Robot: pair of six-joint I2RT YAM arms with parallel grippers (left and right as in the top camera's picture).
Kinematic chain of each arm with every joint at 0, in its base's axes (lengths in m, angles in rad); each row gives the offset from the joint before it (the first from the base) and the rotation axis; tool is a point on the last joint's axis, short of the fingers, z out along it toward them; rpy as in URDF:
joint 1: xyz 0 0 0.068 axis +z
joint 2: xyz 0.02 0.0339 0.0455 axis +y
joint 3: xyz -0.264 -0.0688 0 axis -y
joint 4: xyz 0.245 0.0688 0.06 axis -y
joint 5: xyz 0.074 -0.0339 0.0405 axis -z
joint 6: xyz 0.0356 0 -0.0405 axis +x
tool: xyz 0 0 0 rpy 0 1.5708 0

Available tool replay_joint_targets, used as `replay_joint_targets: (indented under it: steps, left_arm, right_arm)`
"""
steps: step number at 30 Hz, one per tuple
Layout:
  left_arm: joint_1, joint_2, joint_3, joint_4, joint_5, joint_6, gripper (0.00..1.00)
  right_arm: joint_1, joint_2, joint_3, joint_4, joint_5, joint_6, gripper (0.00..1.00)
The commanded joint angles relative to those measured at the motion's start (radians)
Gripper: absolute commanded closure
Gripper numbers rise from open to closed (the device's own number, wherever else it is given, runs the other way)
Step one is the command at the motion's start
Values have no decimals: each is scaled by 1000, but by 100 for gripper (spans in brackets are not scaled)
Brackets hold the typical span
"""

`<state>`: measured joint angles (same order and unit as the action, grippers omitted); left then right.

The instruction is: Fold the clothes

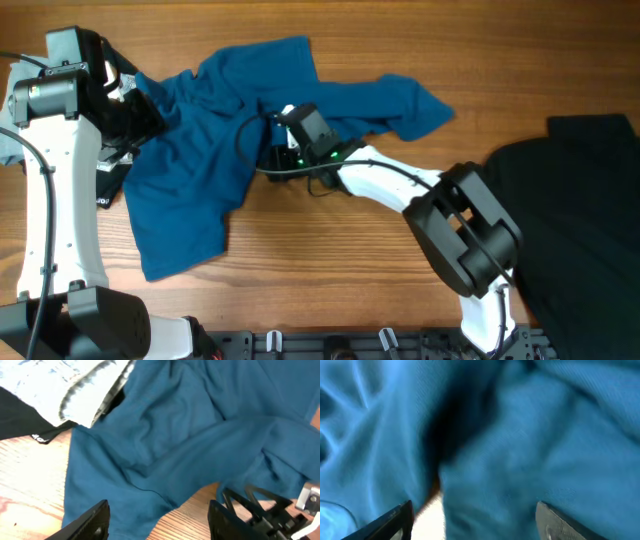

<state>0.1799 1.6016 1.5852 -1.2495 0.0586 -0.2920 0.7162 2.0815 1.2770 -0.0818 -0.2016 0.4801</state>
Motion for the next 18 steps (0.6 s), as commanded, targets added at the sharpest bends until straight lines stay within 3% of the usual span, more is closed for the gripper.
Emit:
replay_joint_targets:
  steps: [1, 6, 11, 13, 16, 18]
  left_arm:
    - [-2, -14, 1, -1, 50, 53, 36]
    - [-1, -14, 1, 1, 50, 53, 36]
    - [-1, -14, 1, 1, 57, 53, 36]
    - [-1, -14, 1, 1, 65, 53, 36]
    - [-1, -14, 1, 1, 65, 53, 36]
    - [-1, -14, 1, 1, 65, 53, 36]
  right_arm:
    - [17, 39, 7, 12, 57, 21, 22]
    - [17, 66, 7, -63, 82, 87, 33]
    - [17, 69, 8, -141, 81, 187, 52]
    - [19, 69, 8, -157, 79, 196, 51]
    - [27, 69, 8, -196, 70, 233, 40]
    - [35, 69, 11, -165, 12, 165, 31]
